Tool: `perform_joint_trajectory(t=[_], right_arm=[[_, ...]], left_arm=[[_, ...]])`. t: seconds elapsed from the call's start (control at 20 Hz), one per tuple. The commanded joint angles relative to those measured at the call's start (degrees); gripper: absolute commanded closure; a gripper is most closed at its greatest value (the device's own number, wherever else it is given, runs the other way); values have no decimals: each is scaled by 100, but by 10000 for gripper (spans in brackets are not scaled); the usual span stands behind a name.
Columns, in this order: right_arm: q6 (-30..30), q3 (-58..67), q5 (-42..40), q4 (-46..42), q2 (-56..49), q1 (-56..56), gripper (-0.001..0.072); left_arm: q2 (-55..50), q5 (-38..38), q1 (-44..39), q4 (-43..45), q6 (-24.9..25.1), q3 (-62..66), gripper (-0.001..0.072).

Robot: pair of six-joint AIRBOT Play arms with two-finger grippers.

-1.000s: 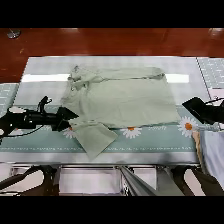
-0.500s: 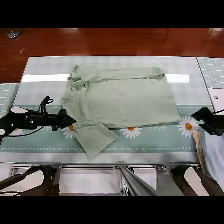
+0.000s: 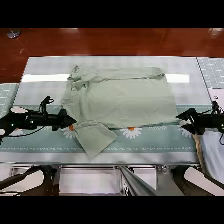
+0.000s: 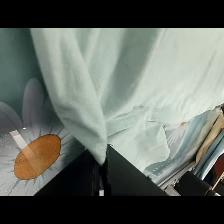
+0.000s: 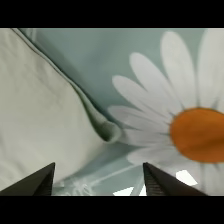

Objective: Fold the shirts.

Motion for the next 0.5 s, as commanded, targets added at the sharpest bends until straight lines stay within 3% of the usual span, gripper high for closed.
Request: perform_joint_trajectory(t=[0.0,0.25,0.3,0.35,0.4,0.45], right_arm=[[-208,-4,-415,520,-243,289,79],[-138,409,-649,634,-651,879,81],[-116,522,-660,632,-717,964,99],[-94,614,-651,627,-787,1045,162],[-127,682,-627,623,-848,1134,408],[-372,748,-555,632,-896,1231,702]], left_arm=[[-2,-7,-2,-4,4,0,676],[-2,-7,-2,-70,4,0,676],[-2,-7,-2,-94,31,0,676],[-2,-7,-2,-127,87,0,676],[-2,-7,-2,-160,90,0,676],[-2,-4,0,-205,114,0,676]])
